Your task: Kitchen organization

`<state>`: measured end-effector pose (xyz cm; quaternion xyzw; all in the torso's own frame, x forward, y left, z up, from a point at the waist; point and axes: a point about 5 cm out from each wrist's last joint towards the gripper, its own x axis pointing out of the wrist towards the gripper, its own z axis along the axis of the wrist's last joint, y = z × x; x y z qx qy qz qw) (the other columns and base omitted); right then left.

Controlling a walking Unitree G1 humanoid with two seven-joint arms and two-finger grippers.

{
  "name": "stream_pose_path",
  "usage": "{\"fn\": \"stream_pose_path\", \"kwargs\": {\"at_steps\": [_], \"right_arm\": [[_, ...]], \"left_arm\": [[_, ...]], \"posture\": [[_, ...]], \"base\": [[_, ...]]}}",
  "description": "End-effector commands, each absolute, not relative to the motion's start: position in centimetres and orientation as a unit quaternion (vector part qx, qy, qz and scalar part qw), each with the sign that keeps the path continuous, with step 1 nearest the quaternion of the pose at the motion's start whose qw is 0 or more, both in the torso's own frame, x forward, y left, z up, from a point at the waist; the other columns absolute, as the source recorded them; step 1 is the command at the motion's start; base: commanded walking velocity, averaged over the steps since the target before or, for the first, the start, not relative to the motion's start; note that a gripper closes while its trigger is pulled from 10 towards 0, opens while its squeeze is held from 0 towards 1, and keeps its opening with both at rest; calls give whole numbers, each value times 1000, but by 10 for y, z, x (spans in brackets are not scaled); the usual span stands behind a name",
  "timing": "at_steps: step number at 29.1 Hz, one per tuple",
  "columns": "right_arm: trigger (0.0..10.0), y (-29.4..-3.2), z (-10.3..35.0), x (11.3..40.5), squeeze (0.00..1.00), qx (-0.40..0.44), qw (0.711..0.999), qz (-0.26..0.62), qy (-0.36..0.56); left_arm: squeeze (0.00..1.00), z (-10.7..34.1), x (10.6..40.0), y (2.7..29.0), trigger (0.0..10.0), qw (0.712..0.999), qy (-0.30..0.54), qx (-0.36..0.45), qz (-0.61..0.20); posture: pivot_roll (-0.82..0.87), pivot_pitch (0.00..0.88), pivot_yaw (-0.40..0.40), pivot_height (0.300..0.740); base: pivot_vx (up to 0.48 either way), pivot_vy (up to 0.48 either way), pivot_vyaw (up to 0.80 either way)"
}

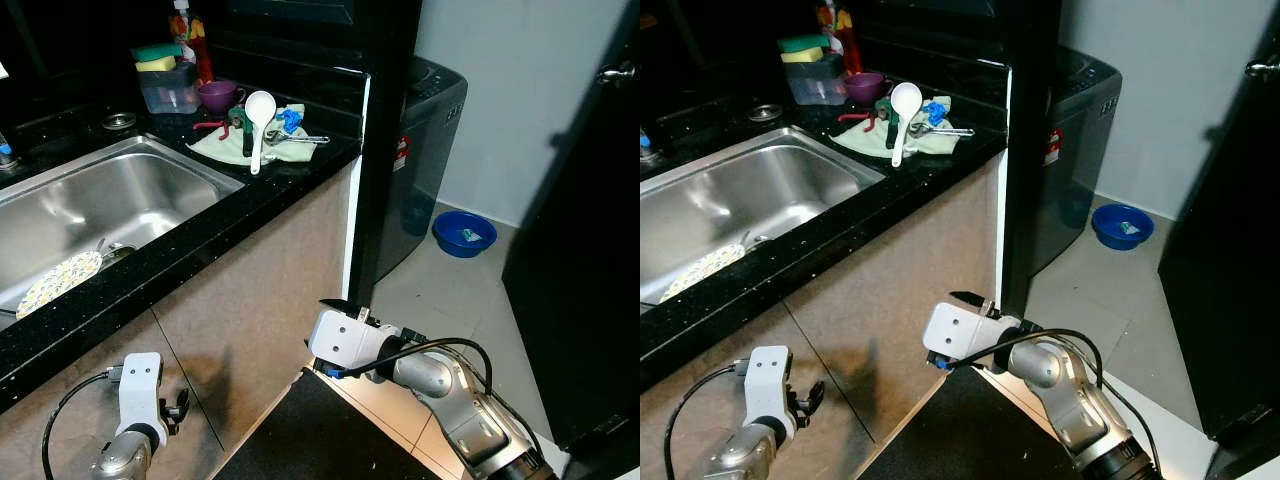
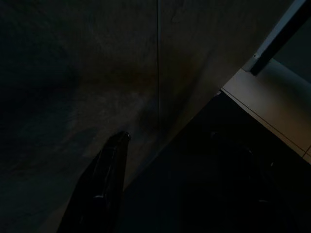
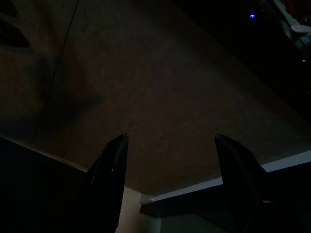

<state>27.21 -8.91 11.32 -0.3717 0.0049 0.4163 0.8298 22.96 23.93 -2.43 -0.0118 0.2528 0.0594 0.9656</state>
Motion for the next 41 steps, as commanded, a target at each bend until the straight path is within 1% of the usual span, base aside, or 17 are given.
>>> {"fn": "stream_pose_path", "kwargs": {"at_steps": [1,41], "right_arm": [[10000,-89,112,273,0,-366,831,418,9],[10000,-89,111,274,0,-366,832,418,10]], "left_arm": [[0,-26,228,241,10000,964,260,-10,60],[0,-28,227,241,10000,963,264,-11,62]], "posture": [[-29,0,30,740],[-28,0,28,740]], "base": [[0,0,0],[0,0,0]]}}
